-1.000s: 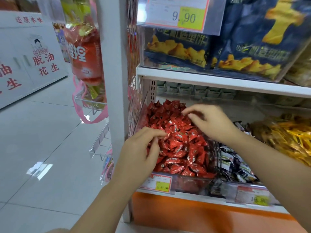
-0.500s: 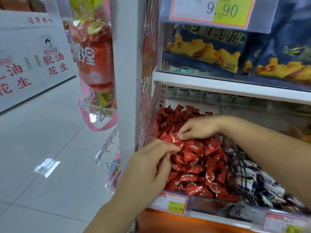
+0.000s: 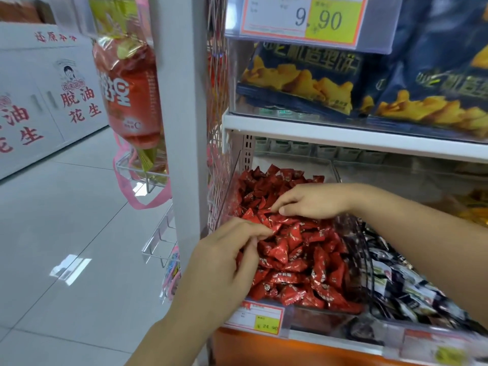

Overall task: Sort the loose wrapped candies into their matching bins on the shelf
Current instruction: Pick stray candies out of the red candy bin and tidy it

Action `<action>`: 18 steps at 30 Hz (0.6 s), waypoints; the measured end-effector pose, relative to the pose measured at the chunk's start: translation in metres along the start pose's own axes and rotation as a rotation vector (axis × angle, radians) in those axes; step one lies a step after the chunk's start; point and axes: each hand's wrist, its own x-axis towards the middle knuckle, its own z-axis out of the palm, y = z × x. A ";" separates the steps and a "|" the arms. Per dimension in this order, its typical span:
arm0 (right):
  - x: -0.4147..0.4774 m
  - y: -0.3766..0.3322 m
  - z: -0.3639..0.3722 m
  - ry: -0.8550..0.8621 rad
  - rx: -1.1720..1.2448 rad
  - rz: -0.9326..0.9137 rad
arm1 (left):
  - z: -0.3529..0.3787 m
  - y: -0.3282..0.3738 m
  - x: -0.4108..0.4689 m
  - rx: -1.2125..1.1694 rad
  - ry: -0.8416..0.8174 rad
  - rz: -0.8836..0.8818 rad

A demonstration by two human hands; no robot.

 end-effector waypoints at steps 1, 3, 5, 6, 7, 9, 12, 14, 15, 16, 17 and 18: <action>0.006 0.001 0.001 0.006 -0.013 0.010 | 0.000 0.000 0.000 0.002 -0.003 -0.001; 0.014 0.004 0.004 0.013 -0.026 0.016 | -0.001 -0.001 0.000 0.001 -0.013 0.004; 0.016 0.007 0.006 0.010 -0.010 0.005 | -0.002 -0.003 0.000 -0.008 -0.028 0.013; 0.017 0.008 0.006 -0.007 0.002 0.000 | -0.002 -0.004 0.000 -0.010 -0.037 0.018; 0.016 0.008 0.005 -0.035 0.004 0.002 | -0.002 -0.005 0.000 -0.011 -0.045 0.021; 0.011 0.009 0.002 -0.093 -0.017 0.003 | -0.002 -0.006 -0.001 -0.012 -0.055 0.026; -0.002 0.008 -0.002 -0.142 -0.129 -0.018 | -0.003 -0.006 -0.001 -0.015 -0.056 0.022; -0.009 0.010 -0.002 -0.155 -0.190 -0.026 | -0.003 -0.006 -0.001 -0.010 -0.054 0.020; -0.011 0.011 -0.001 -0.151 -0.214 -0.021 | -0.003 -0.005 -0.002 -0.005 -0.051 0.018; -0.012 0.013 0.000 -0.140 -0.238 -0.010 | -0.002 -0.005 -0.002 -0.004 -0.048 0.015; -0.012 0.014 0.000 -0.129 -0.257 0.003 | -0.002 -0.004 -0.002 -0.005 -0.044 0.010; -0.012 0.015 0.001 -0.123 -0.268 0.015 | -0.002 -0.004 -0.002 -0.004 -0.041 0.006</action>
